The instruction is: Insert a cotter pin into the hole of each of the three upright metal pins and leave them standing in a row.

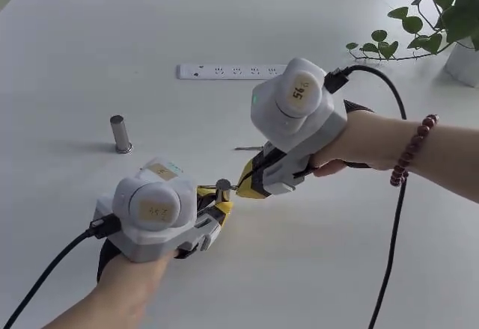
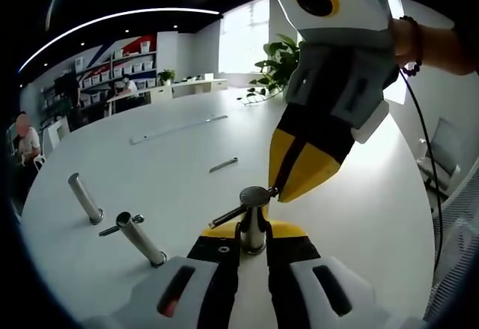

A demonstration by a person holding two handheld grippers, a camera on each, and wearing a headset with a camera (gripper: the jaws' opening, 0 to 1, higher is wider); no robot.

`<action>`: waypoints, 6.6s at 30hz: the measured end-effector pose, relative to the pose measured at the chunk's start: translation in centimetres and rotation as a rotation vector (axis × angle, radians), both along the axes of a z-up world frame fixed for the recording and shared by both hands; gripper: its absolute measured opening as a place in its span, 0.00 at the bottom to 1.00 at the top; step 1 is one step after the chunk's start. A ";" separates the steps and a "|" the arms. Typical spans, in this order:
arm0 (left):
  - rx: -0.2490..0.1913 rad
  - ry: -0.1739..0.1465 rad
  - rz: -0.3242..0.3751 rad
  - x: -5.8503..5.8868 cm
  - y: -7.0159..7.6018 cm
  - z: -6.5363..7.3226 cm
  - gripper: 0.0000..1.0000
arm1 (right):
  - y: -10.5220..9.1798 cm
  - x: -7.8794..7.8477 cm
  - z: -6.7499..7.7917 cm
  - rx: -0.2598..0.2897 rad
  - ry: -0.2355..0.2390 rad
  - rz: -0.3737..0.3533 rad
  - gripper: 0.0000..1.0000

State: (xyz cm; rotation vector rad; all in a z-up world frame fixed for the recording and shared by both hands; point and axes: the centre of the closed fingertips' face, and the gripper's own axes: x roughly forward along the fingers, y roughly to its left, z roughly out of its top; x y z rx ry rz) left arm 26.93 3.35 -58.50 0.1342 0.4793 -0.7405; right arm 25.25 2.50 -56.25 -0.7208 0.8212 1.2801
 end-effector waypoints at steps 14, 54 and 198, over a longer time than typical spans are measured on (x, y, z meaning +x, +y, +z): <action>-0.004 0.001 0.016 0.1 0.0 0.0 0.11 | 1.5 0.5 0.8 0.115 0.000 -0.054 0.17; -0.017 -0.004 0.072 2.4 1.1 0.3 0.11 | 3.1 3.5 0.1 0.117 -0.017 -0.014 0.08; -0.078 -0.052 0.281 -3.5 14.1 7.4 0.99 | 18.6 14.4 -0.6 0.440 -0.086 -0.374 0.16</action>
